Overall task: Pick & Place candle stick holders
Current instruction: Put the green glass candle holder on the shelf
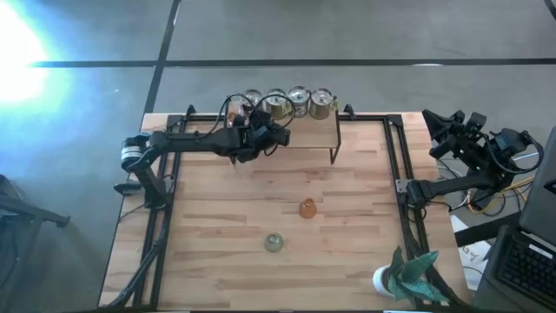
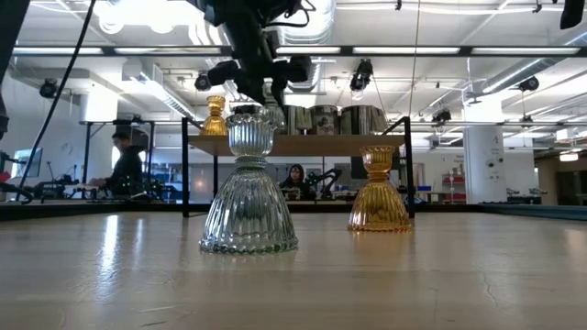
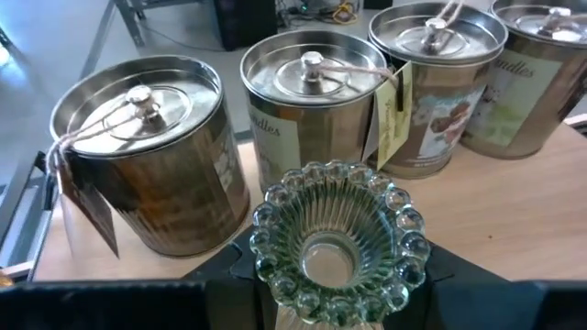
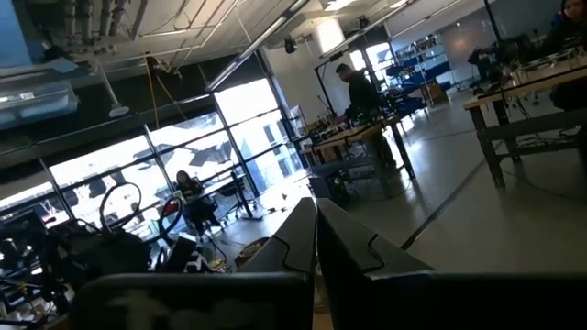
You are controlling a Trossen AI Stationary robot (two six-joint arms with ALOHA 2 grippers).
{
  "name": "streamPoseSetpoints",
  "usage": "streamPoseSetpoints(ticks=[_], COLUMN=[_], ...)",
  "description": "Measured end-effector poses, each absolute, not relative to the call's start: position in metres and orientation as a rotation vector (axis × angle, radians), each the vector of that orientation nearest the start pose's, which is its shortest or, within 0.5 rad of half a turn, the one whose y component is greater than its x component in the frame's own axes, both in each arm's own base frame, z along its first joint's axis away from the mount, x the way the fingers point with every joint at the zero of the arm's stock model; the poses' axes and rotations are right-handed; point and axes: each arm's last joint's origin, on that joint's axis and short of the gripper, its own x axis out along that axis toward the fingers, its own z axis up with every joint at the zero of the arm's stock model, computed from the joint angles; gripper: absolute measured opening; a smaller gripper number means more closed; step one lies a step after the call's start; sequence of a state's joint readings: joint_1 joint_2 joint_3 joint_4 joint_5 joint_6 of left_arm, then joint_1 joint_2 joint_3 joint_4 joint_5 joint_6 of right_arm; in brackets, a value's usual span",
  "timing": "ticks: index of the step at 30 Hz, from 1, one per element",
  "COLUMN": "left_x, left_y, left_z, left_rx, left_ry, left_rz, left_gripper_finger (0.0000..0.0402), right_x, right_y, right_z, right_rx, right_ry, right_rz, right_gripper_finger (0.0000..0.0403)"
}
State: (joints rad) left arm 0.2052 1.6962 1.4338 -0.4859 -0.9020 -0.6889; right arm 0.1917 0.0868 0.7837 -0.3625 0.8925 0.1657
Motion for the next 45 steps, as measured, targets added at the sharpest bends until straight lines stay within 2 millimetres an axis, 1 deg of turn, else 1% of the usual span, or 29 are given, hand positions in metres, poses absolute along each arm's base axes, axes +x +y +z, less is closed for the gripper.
streamPoseSetpoints(ticks=[7, 14, 23, 29, 34, 35, 40, 42, 45], left_x=[0.354, 0.351, 0.349, 0.354, 0.355, 0.355, 0.353, 0.354, 0.353], left_y=[0.104, 0.104, 0.108, 0.115, 0.115, 0.115, 0.117, 0.117, 0.117], left_z=[0.300, 0.285, 0.285, 0.278, 0.277, 0.277, 0.275, 0.275, 0.275], left_rx=[-0.351, -0.384, -0.369, -0.373, -0.360, -0.358, -0.361, -0.367, -0.378], left_ry=[0.338, 0.354, 0.347, 0.326, 0.324, 0.329, 0.354, 0.350, 0.339], left_rz=[1.258, 1.271, 1.297, 1.299, 1.294, 1.291, 1.284, 1.284, 1.286], left_gripper_finger=[0.0131, 0.0131, 0.0131, 0.0131, 0.0133, 0.0143, 0.0224, 0.0245, 0.0264], right_x=[-0.008, -0.008, -0.008, -0.008, -0.008, -0.008, -0.008, -0.008, -0.008], right_y=[-0.024, -0.024, -0.025, -0.024, -0.024, -0.024, -0.024, -0.024, -0.024], right_z=[0.358, 0.358, 0.358, 0.358, 0.358, 0.358, 0.358, 0.358, 0.358], right_rx=[0.334, 0.334, 0.345, 0.351, 0.351, 0.351, 0.348, 0.347, 0.343], right_ry=[-0.350, -0.350, -0.354, -0.356, -0.357, -0.356, -0.355, -0.355, -0.353], right_rz=[-0.670, -0.670, -0.668, -0.667, -0.665, -0.665, -0.666, -0.666, -0.667], right_gripper_finger=[0.0008, 0.0008, 0.0008, 0.0008, 0.0008, 0.0008, 0.0008, 0.0008, 0.0008])
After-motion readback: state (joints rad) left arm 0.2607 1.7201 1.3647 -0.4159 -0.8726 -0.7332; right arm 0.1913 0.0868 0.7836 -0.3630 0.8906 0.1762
